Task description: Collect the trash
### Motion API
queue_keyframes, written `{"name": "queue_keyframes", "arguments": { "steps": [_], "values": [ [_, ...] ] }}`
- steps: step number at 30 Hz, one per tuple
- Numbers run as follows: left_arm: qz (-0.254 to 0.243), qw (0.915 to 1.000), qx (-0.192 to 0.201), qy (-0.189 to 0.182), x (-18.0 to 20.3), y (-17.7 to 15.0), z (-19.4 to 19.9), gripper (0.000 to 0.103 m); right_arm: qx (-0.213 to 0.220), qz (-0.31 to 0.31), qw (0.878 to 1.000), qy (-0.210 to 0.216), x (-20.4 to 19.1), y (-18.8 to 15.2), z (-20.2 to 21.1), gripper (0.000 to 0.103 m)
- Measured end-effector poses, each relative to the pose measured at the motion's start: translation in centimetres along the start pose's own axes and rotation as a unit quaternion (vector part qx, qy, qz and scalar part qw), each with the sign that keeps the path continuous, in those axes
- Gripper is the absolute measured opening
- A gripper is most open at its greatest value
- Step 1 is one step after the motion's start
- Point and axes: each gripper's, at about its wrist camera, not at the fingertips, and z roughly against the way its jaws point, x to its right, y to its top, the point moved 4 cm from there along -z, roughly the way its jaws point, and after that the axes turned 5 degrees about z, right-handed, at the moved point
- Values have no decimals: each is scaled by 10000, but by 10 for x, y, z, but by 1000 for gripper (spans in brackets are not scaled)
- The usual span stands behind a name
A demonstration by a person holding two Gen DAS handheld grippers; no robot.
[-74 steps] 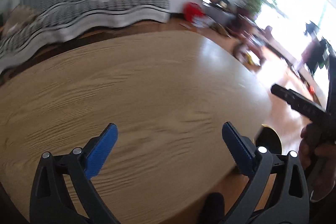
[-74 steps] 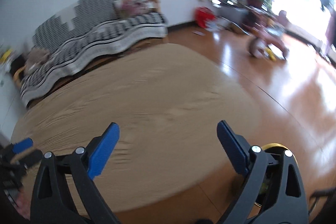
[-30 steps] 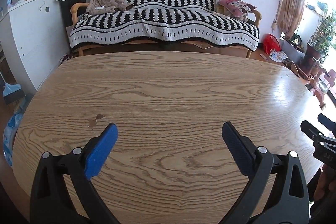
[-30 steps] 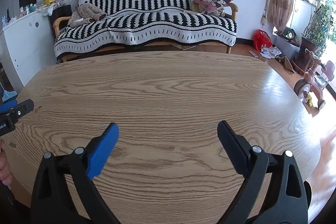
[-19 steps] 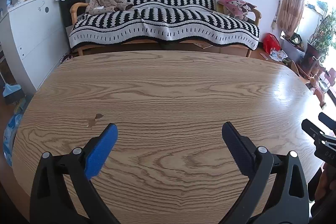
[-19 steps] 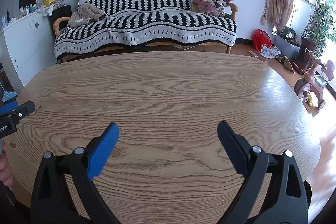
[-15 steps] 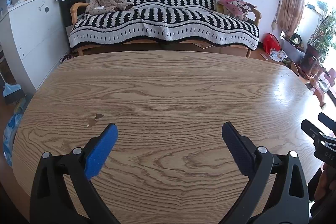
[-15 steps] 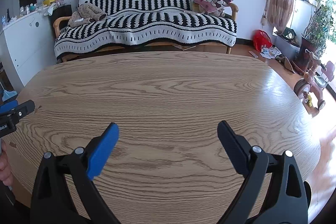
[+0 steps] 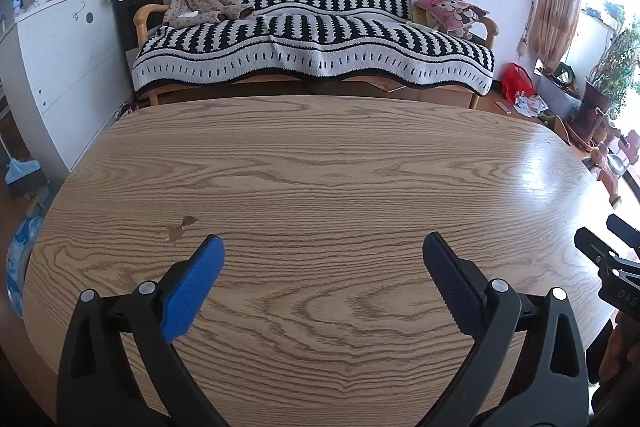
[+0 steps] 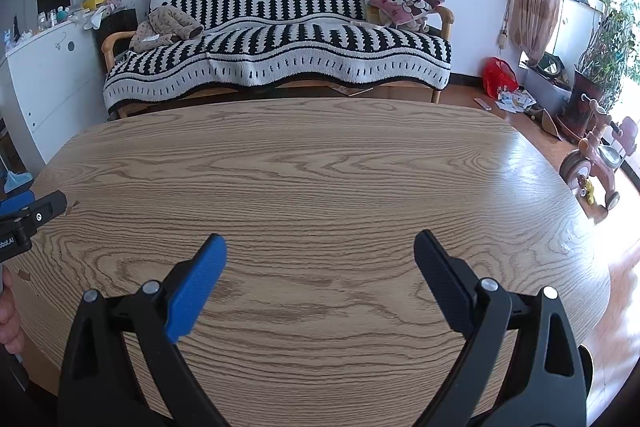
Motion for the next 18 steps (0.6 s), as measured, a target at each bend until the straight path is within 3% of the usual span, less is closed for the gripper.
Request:
{"name": "queue_keyframes", "arguments": {
  "steps": [18],
  "values": [
    [-13,10000,-28,-20,0,-1,-1,96,-14,26,10000,4,0,-3,0,91]
  ]
}}
